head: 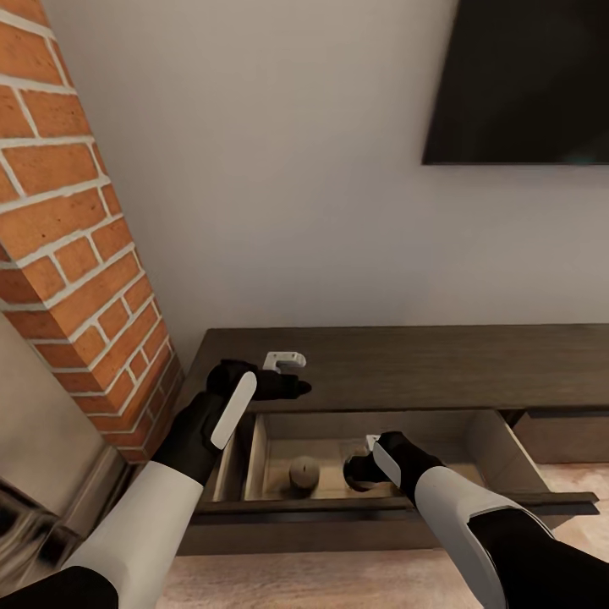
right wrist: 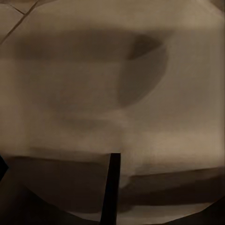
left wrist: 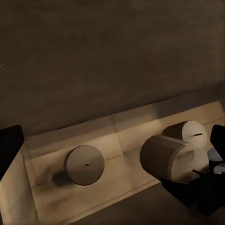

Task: Place each of the two pumpkins and all three candles from the living room inside a cabinet in the living room (use any cabinet), then make sure every cabinet is closed, and position the cauldron so it is next to a table in the living room.

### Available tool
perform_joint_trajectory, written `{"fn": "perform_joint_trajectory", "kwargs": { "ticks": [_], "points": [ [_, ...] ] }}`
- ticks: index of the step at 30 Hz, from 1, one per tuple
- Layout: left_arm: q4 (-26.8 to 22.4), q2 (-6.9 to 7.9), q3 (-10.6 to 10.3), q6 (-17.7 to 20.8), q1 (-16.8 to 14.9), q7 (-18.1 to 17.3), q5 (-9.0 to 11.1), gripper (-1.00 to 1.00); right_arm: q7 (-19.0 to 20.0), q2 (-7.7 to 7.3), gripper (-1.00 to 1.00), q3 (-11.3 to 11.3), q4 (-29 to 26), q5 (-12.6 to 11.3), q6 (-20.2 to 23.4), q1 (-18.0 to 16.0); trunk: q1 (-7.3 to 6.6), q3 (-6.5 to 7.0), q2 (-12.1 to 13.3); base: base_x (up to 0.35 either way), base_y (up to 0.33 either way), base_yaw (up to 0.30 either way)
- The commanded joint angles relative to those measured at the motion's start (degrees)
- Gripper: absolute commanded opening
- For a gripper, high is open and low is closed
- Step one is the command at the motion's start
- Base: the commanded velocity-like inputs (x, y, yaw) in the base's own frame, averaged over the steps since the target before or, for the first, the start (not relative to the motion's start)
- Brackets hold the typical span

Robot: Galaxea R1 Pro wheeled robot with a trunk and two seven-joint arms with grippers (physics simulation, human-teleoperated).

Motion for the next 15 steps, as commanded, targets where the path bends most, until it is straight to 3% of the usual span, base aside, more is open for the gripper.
{"fn": "perform_joint_trajectory", "kwargs": {
  "ticks": [1,7,10,15],
  "points": [
    [0.0,0.0,0.0,0.2,0.0,0.6,0.6,1.0,-0.3,-0.01,-1.0,0.4,-0.1,-0.6,0.3,0.0,0.0,-0.05,0.0,0.188,0.0,0.0],
    [0.0,0.0,0.0,0.2,0.0,0.6,0.6,1.0,-0.5,-0.01,-1.0,0.5,-0.1,-0.6,0.4,0.0,0.0,-0.05,0.0,0.222,0.0,0.0],
    [0.0,0.0,0.0,0.2,0.0,0.6,0.6,1.0,-3.2,-0.01,-1.0,0.5,-0.1,-0.6,1.9,0.0,0.0,-0.05,0.0,0.033,0.0,0.0],
    [-0.1,0.0,0.0,0.2,0.0,0.6,0.6,1.0,-4.3,0.03,-1.0,0.5,-0.1,-0.7,2.8,0.0,0.0,-0.05,0.0,0.008,0.0,0.0]
  ]
}}
